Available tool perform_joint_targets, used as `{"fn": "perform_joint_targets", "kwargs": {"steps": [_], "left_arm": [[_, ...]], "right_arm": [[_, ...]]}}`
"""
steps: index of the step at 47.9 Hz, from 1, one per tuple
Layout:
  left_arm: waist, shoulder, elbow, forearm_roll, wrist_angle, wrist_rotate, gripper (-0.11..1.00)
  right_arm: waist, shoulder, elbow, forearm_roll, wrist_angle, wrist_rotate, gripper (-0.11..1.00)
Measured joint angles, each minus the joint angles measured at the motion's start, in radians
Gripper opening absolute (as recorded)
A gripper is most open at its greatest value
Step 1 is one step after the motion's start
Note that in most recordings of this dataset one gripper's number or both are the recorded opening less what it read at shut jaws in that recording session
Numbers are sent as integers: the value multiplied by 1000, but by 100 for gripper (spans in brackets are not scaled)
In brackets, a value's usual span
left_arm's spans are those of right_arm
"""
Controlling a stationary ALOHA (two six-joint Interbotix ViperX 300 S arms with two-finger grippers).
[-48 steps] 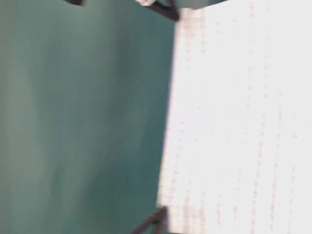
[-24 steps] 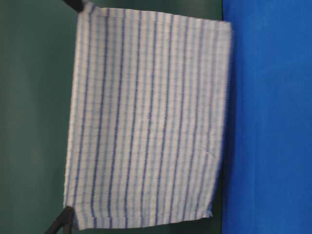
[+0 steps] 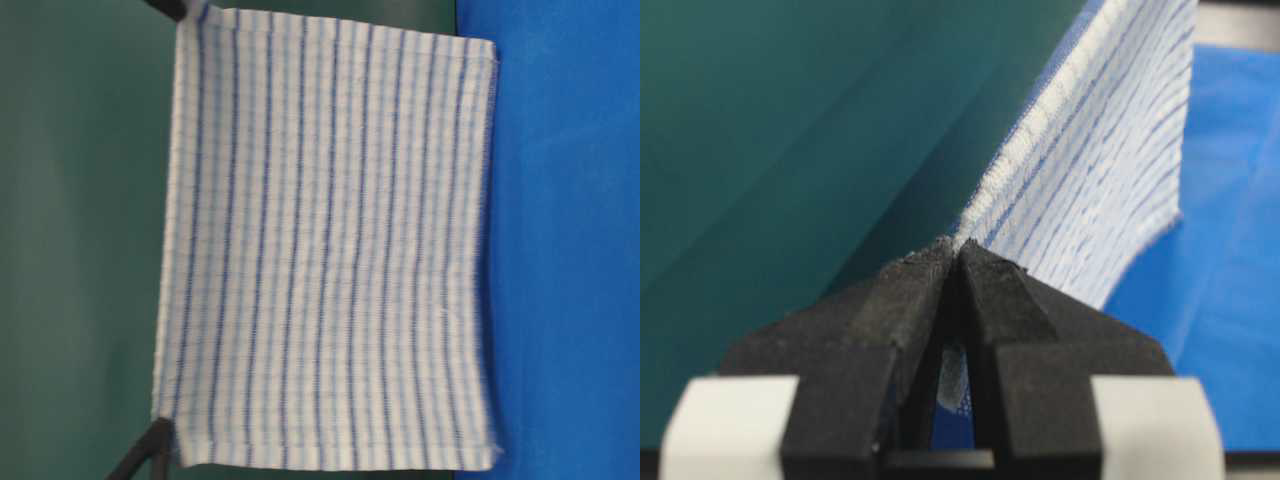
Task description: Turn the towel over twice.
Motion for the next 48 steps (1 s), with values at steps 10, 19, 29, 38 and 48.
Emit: {"fn": "perform_joint_targets", "kwargs": {"steps": [10,19,29,38,48], "left_arm": [[-58,55,54,0,-12,-2,3],[-204,72,124,0,-12,-9,3],[-373,83,190,-2,29,-67,3],[-502,149,230,-3,41,-160,3],[-649,282,233,-6,43,-334,3]], "right_arm": [[109,18,40,80,77,21,5],[259,25,126,152,84,137,5],[463,75,199,160,86,328,5],[618,199,232,160,80,512,5],[773,362,224,158,52,701,5]]}}
